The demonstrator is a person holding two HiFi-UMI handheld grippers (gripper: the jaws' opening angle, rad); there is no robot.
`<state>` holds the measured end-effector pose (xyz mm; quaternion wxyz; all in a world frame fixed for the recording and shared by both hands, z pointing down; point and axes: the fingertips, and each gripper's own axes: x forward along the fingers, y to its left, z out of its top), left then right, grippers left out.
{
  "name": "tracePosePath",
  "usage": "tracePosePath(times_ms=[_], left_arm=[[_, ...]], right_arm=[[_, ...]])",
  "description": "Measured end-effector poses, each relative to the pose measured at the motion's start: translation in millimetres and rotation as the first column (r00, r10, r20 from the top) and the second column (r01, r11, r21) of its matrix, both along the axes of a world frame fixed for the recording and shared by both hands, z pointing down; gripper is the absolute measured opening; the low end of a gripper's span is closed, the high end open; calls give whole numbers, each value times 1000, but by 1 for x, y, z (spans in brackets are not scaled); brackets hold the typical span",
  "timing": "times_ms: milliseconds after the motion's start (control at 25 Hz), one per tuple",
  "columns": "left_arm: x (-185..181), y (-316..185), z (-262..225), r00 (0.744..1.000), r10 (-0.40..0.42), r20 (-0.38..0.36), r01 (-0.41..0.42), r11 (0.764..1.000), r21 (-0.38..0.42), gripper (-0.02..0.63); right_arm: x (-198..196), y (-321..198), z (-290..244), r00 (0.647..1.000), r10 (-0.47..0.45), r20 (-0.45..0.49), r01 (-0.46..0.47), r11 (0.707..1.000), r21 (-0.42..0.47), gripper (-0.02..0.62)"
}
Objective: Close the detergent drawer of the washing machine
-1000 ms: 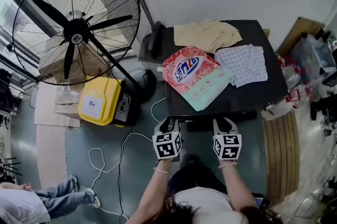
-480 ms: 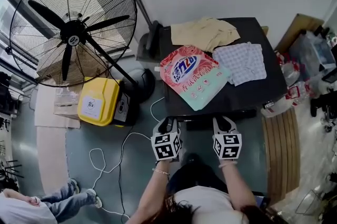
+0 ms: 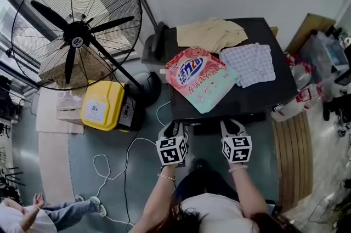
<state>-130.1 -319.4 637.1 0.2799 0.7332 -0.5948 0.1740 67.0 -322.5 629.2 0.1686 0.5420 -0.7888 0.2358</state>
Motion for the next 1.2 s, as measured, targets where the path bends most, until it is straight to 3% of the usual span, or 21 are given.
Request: tracePosePath(times_ms=[600,920,1200], left_arm=[[2,15,-21,1000,11,13,-11,999,45,86],[12,28,-35,999,48,7,-48,996,81,54],[22,46,-59,996,91,14,-92,985,144,32]], right_arm=[[-10,8,-8,998,-65,20,65,998,-4,94],[-13,16,-26,995,-102,6,102,994,47,84],[-21,37,-45,981,-190,-29,192,977,88,57]])
